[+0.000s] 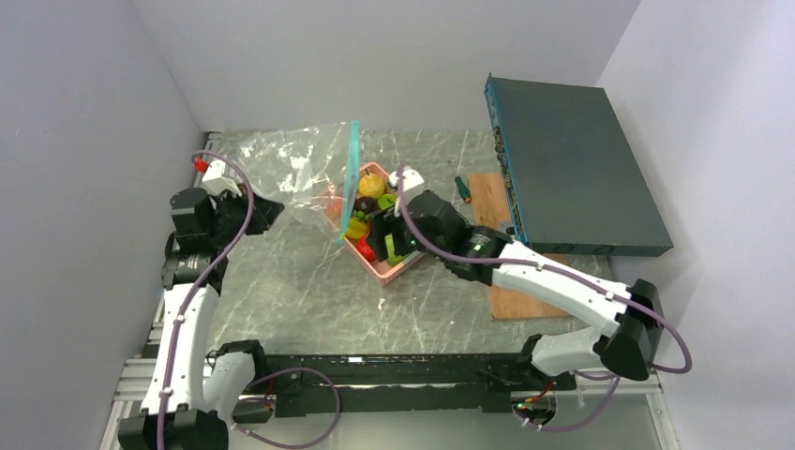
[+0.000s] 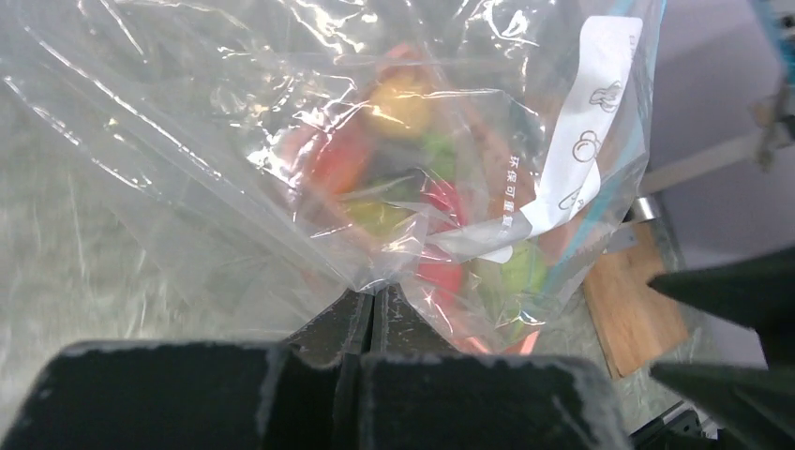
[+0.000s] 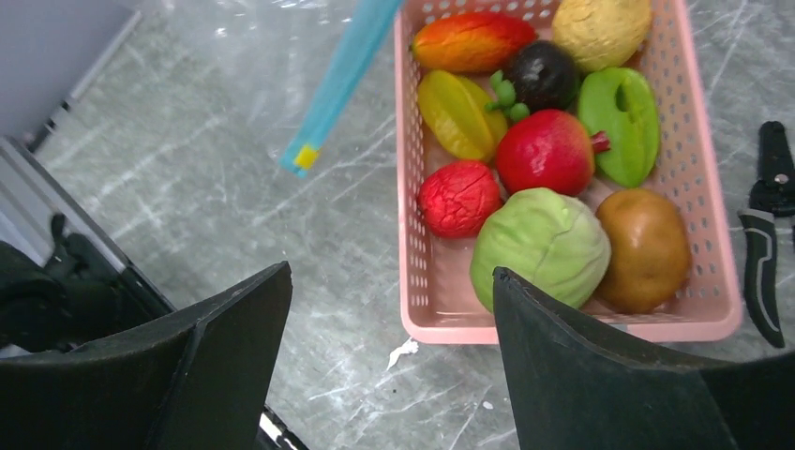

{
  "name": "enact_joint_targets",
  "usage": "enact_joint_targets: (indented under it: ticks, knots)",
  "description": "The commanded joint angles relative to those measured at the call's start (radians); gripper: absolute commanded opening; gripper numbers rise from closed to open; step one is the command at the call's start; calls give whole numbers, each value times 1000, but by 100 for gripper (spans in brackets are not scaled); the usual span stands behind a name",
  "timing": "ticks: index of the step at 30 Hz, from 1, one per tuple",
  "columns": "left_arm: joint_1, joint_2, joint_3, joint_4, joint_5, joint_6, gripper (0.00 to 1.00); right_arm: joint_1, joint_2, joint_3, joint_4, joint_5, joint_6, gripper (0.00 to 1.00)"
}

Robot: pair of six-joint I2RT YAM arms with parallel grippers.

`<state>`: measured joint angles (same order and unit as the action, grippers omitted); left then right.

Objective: Place the food in the zip-top bag and seal the zipper
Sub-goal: Open the zipper of the food storage bag.

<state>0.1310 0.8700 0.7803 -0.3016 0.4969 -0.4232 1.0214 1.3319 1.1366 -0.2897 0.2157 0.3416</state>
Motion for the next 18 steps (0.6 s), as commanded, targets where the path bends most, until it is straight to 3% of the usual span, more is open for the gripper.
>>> enact_joint_targets:
  ticks: [1, 5, 8, 13, 18]
  knots:
    - [-15, -24, 112, 67, 137, 119, 0, -70, -126, 10, 69, -132, 38, 81]
    - [-16, 67, 241, 61, 250, 164, 0, -106, -196, 57, 31, -111, 9, 83]
    - [-19, 125, 275, 105, 383, 158, 0, -201, -232, 61, 55, -198, 13, 78]
    - [-18, 108, 136, 318, 497, 50, 0, -254, -283, 34, 112, -224, -51, 66]
    - [-19, 108, 94, 383, 568, -37, 0, -282, -315, -80, 259, -339, -97, 55]
